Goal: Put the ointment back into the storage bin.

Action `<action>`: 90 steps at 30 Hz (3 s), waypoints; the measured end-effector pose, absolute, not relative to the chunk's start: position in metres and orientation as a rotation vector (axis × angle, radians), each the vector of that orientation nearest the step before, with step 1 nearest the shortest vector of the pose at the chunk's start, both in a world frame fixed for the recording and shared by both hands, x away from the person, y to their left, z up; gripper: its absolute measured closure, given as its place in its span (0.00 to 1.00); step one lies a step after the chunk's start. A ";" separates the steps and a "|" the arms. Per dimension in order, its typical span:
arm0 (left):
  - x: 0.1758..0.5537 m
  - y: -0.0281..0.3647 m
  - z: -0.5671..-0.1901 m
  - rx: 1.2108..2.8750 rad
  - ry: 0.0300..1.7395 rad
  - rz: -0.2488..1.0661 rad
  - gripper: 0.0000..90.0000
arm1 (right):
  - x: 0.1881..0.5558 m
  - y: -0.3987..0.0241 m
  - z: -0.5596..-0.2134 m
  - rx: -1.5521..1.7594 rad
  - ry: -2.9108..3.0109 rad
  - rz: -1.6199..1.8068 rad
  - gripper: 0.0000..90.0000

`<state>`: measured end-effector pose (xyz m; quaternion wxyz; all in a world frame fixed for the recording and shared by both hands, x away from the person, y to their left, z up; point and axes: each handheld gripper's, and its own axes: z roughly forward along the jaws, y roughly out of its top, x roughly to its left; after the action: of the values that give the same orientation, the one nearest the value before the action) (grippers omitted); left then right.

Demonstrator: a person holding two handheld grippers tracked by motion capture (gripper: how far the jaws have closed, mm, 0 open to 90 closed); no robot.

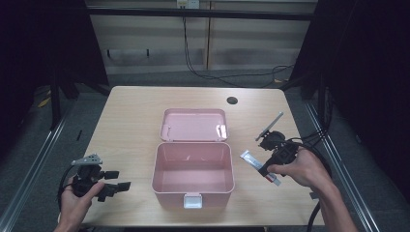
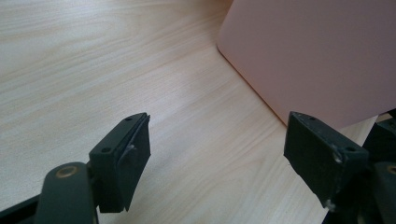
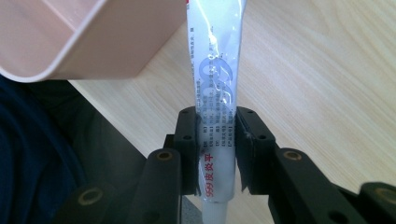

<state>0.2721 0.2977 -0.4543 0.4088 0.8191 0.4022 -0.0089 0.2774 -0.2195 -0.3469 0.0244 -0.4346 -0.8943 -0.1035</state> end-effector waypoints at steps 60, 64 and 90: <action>0.272 0.298 -0.454 2.062 1.008 -0.018 0.25 | 0.297 -0.084 -0.321 -0.660 -2.963 -0.336 0.80; 0.272 0.298 -0.454 2.058 1.009 -0.021 0.25 | 0.297 -0.077 -0.323 -0.632 -2.968 -0.329 0.80; 0.272 0.298 -0.454 2.059 1.008 -0.022 0.25 | 0.300 -0.040 -0.361 -0.459 -2.925 -0.302 0.80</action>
<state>0.2717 0.2976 -0.4535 0.4120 0.8183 0.4008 -0.0089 0.2997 -0.0401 -0.3609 0.0826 -0.1538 -0.9795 -0.1010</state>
